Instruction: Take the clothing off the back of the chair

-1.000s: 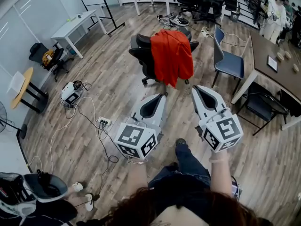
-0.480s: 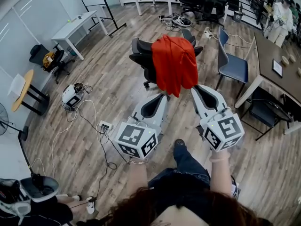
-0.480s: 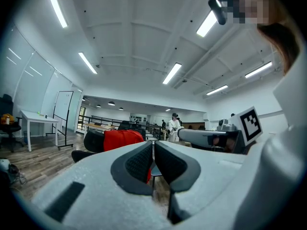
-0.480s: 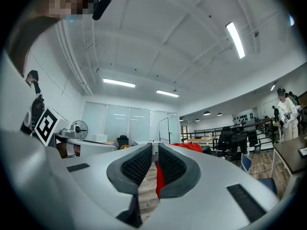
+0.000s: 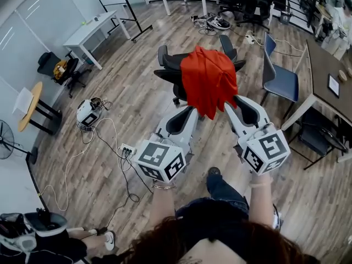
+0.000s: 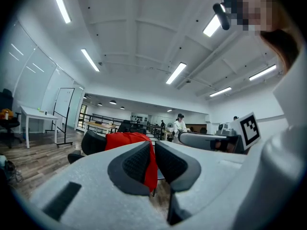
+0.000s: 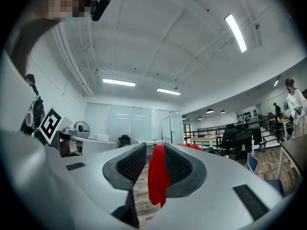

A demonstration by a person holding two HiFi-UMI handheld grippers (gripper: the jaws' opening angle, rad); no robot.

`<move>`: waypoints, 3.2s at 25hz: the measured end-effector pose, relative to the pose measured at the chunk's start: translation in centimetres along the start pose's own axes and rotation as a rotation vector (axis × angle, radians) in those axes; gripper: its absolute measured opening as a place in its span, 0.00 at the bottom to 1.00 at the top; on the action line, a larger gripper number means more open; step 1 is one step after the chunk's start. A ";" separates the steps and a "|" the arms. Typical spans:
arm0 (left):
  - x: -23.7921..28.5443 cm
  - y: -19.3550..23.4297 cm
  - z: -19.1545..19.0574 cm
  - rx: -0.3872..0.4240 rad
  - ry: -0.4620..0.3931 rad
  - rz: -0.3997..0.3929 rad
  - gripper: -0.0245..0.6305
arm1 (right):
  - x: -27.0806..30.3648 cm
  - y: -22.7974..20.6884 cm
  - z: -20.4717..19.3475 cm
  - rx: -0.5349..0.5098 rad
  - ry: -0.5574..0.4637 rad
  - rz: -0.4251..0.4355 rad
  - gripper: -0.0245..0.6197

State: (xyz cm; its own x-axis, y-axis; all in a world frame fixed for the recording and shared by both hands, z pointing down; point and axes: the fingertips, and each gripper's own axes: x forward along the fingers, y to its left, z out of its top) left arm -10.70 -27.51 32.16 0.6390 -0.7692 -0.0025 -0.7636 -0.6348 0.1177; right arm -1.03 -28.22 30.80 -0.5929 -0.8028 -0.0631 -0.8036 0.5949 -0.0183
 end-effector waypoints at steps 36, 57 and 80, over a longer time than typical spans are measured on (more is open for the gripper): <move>15.5 11.7 -7.1 -0.306 0.155 -0.035 0.57 | 13.2 -12.5 -9.6 0.197 0.207 0.104 0.57; 16.2 8.5 -5.8 -0.226 0.153 -0.110 0.21 | 15.1 -8.9 -9.6 0.253 0.205 0.278 0.24; 11.1 2.8 -0.3 -0.143 0.070 -0.155 0.17 | 9.4 -3.9 -2.7 0.076 0.044 0.294 0.13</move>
State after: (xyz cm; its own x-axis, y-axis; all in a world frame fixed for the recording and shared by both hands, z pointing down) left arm -5.71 -37.82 32.77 0.7566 -0.6529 0.0367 -0.6379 -0.7246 0.2608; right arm -3.61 -38.23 32.99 -0.8026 -0.5956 -0.0333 -0.5919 0.8020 -0.0803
